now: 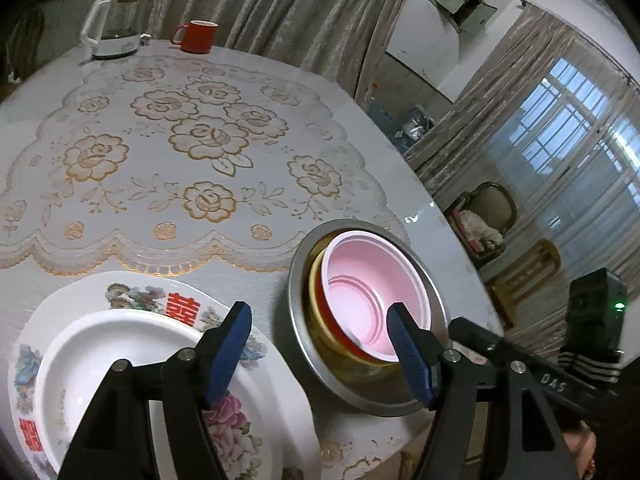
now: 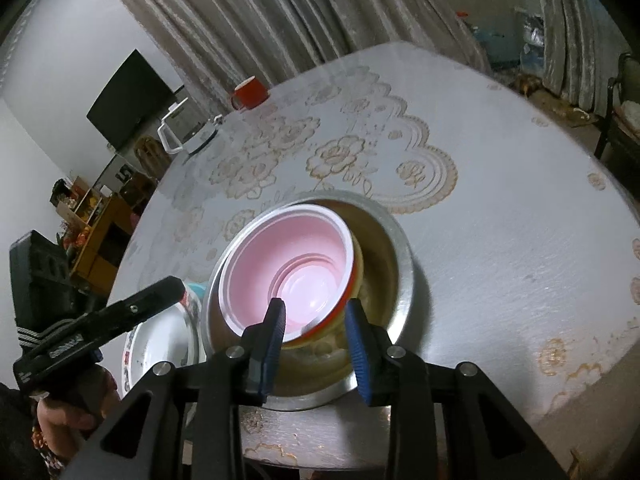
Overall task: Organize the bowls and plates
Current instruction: 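Lower the red cup into the yellow bowl with both grippers, then open both grippers and grasp the steel bowl rim with both grippers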
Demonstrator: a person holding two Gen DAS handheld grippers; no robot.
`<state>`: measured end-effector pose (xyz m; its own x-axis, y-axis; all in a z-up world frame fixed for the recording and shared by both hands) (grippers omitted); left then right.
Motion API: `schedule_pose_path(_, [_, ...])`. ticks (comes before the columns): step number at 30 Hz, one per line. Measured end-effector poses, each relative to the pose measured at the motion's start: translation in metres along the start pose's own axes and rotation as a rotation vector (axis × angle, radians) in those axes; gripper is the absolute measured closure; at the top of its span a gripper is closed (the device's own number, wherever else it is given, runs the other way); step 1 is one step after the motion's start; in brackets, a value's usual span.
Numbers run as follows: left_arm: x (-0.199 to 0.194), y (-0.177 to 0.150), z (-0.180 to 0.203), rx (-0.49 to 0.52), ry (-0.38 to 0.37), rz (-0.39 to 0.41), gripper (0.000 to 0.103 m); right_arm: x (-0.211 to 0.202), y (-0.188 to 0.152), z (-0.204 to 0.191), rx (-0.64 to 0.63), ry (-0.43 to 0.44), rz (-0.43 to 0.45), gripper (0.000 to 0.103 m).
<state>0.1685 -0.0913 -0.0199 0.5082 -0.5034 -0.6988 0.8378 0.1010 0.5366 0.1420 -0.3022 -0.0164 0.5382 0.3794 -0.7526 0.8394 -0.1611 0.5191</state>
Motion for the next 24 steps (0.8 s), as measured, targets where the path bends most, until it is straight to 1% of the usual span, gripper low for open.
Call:
schedule_pose_path(3, [0.000, 0.001, 0.000, 0.021, 0.028, 0.005, 0.031, -0.006, 0.000, 0.005, 0.014, -0.015, 0.016, 0.071])
schedule_pose_path(5, [0.000, 0.001, -0.001, 0.040, 0.058, 0.010, 0.028, -0.008, 0.000, 0.009, 0.021, -0.029, 0.024, 0.071])
schedule_pose_path(10, [-0.001, 0.003, -0.005, 0.092, 0.138, 0.025, 0.028, -0.006, -0.002, 0.021, 0.050, -0.062, 0.022, 0.067])
schedule_pose_path(16, [0.004, 0.005, -0.012, 0.113, 0.167, 0.002, 0.028, -0.001, -0.004, 0.031, 0.077, -0.085, 0.010, 0.066])
schedule_pose_path(22, [0.006, 0.010, -0.015, 0.130, 0.154, -0.024, 0.029, 0.005, -0.004, 0.036, 0.092, -0.076, 0.001, 0.066])
schedule_pose_path(24, [0.005, 0.013, -0.014, 0.128, 0.134, -0.022, 0.029, 0.008, -0.004, 0.038, 0.102, -0.061, -0.005, 0.066])
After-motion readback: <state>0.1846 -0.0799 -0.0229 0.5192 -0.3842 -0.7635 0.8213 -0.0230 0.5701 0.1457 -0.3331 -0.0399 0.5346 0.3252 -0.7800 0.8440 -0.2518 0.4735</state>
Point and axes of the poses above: each gripper's, at about its wrist camera, not at the fingertips, and x roughly the way its jaws point, z to its right, y to its top, the point moved 3 cm from there along x, roughly the way its jaws point, and after that the axes turned 1 degree about -z, right-handed, at the moved point
